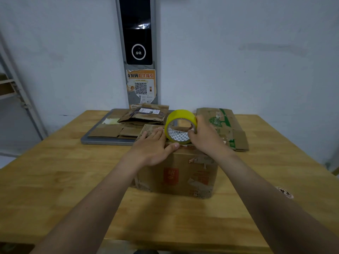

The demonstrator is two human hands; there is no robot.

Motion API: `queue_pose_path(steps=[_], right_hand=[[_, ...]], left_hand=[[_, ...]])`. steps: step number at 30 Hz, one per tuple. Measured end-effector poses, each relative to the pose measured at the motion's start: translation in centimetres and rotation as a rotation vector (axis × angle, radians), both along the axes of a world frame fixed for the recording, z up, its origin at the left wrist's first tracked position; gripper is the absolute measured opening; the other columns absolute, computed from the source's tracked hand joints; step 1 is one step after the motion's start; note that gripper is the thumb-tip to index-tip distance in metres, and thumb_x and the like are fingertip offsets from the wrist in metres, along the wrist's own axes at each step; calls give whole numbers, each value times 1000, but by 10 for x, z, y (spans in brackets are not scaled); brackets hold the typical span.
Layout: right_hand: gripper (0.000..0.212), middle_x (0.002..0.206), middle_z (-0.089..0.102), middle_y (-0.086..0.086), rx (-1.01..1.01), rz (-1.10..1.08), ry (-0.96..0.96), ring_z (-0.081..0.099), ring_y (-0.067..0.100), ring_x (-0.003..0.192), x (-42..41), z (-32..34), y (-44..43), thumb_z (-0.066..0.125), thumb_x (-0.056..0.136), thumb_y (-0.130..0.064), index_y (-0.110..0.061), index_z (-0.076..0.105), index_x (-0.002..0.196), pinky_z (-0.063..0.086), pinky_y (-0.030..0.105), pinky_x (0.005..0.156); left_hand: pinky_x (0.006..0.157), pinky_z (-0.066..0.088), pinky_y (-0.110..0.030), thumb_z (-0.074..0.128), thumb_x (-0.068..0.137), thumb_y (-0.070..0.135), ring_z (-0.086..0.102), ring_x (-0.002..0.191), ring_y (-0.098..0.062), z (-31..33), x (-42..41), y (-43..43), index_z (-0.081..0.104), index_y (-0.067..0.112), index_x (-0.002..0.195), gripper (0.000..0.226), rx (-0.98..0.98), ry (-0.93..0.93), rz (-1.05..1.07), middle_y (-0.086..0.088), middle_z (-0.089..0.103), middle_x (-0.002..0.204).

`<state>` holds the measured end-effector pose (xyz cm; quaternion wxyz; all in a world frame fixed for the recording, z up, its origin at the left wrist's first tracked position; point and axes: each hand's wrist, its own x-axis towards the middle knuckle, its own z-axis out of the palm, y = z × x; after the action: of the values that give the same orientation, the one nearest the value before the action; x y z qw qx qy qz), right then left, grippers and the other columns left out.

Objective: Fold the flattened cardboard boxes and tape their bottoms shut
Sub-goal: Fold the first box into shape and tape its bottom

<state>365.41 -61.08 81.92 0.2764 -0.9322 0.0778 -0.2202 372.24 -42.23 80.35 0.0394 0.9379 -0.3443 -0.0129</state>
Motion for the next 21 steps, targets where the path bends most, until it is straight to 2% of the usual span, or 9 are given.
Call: queue_pose_path(steps=[4, 8, 11, 15, 17, 18, 19, 20, 21], right_hand=[[11, 84, 59, 10, -21, -21, -22, 60, 35, 74, 2, 8, 0, 47, 104, -21, -20, 41, 113, 52, 53, 66], [21, 84, 60, 10, -136, -17, -46, 59, 31, 69, -9, 21, -10, 47, 103, -13, -19, 42, 123, 51, 46, 62], [30, 89, 58, 6, -188, -110, -48, 55, 28, 70, -21, 33, -35, 48, 97, -7, -22, 45, 123, 47, 43, 59], [36, 101, 47, -6, -105, -157, -98, 47, 20, 82, -33, 22, -55, 53, 96, -7, -25, 51, 128, 36, 32, 61], [31, 88, 50, -13, -8, -167, -189, 49, 10, 70, -34, 7, -51, 52, 99, -7, -28, 51, 121, 33, 17, 51], [27, 83, 53, -11, 58, -173, -216, 54, 6, 66, -34, 1, -48, 51, 100, -8, -29, 50, 118, 37, 15, 49], [24, 85, 58, -5, 141, -165, -231, 60, 5, 71, -34, -5, -45, 50, 102, -9, -27, 48, 117, 45, 16, 54], [22, 92, 62, 4, 221, -150, -235, 64, 10, 79, -34, -9, -43, 49, 103, -9, -25, 48, 119, 55, 28, 67], [22, 99, 64, 10, 267, -143, -236, 66, 22, 87, -34, -11, -42, 47, 104, -10, -22, 48, 122, 56, 41, 74]], left_hand=[[127, -6, -42, 10, 101, 70, -14, 157, -10, 1, 3, 1, -4, 18, 165, 84, 1, 35, 10, -1, -12, 172], [127, -4, -41, 9, 105, 63, -12, 158, -12, -3, 3, 5, -4, 13, 165, 79, 17, 1, 21, -2, -13, 172], [126, -4, -40, 9, 105, 63, -11, 158, -13, -1, 1, 5, -5, 13, 164, 79, 20, 8, 30, -2, -13, 172], [127, -3, -41, 10, 105, 63, -10, 158, -14, 2, -2, 3, -4, 12, 164, 79, 26, 14, 36, -3, -12, 172], [127, -3, -41, 10, 105, 63, -10, 158, -13, 3, -3, 2, -4, 12, 164, 80, 30, 31, 43, -3, -13, 172], [127, -4, -42, 10, 105, 64, -11, 158, -14, 4, -4, 1, -4, 12, 164, 80, 34, 41, 48, -3, -14, 172], [126, -4, -43, 9, 105, 64, -12, 158, -14, 5, -5, 0, -5, 13, 164, 80, 38, 52, 55, -3, -15, 172], [126, -5, -44, 9, 105, 63, -13, 158, -15, 6, -5, -2, -5, 12, 164, 80, 44, 63, 66, -4, -16, 172], [126, -6, -46, 9, 105, 62, -14, 158, -15, 7, -5, -4, -6, 12, 164, 79, 51, 71, 80, -4, -17, 172]])
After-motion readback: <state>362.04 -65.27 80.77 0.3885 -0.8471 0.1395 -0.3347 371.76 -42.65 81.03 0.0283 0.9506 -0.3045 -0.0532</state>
